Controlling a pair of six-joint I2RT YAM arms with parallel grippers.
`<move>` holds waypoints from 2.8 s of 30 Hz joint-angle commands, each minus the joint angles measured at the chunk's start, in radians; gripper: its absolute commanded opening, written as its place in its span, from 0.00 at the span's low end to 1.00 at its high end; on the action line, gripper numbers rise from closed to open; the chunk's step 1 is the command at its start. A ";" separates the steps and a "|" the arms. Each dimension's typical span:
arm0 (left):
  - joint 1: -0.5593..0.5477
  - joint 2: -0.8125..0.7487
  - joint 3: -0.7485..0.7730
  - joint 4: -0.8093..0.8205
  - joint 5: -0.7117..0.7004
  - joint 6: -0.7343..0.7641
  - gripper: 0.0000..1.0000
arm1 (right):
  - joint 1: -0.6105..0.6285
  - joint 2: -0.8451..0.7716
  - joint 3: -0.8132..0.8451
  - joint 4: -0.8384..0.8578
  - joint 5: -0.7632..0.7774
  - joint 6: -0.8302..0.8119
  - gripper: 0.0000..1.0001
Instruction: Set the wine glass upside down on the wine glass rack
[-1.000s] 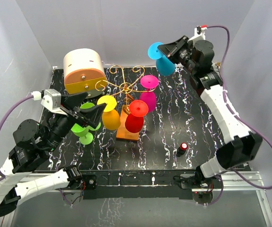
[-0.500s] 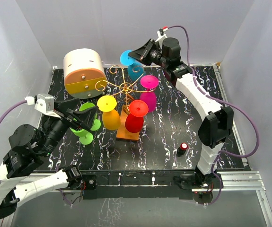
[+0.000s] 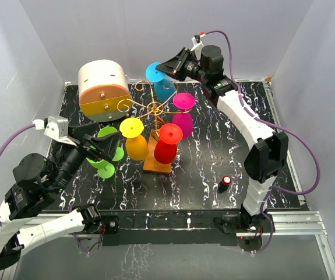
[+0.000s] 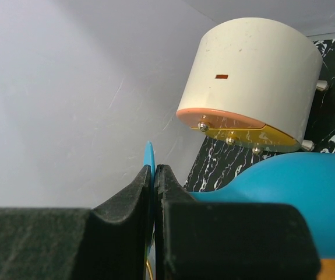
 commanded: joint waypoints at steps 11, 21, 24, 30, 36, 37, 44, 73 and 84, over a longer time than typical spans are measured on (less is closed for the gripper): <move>-0.002 -0.029 -0.028 -0.081 -0.195 -0.067 0.96 | -0.001 -0.147 -0.053 0.068 -0.047 0.013 0.00; -0.002 -0.040 -0.032 -0.106 -0.282 -0.105 0.96 | -0.001 -0.182 -0.087 0.016 -0.106 -0.005 0.00; -0.002 -0.042 -0.032 -0.111 -0.278 -0.115 0.96 | -0.001 -0.167 -0.086 0.017 -0.115 -0.003 0.00; -0.002 -0.044 -0.024 -0.134 -0.271 -0.138 0.95 | -0.001 -0.142 -0.086 0.009 -0.121 0.002 0.00; -0.002 -0.048 -0.029 -0.134 -0.274 -0.141 0.95 | -0.001 -0.158 -0.099 -0.065 -0.045 -0.021 0.00; -0.003 -0.049 -0.029 -0.133 -0.274 -0.139 0.95 | -0.001 -0.159 -0.096 -0.081 -0.037 -0.023 0.00; -0.003 -0.040 -0.029 -0.134 -0.279 -0.133 0.95 | -0.001 -0.164 -0.094 -0.135 -0.017 -0.036 0.00; -0.002 -0.013 -0.030 -0.091 -0.285 -0.102 0.96 | -0.034 -0.336 -0.216 -0.236 0.214 -0.143 0.00; -0.003 -0.013 -0.029 -0.103 -0.285 -0.104 0.96 | -0.055 -0.321 -0.198 -0.200 0.222 -0.143 0.00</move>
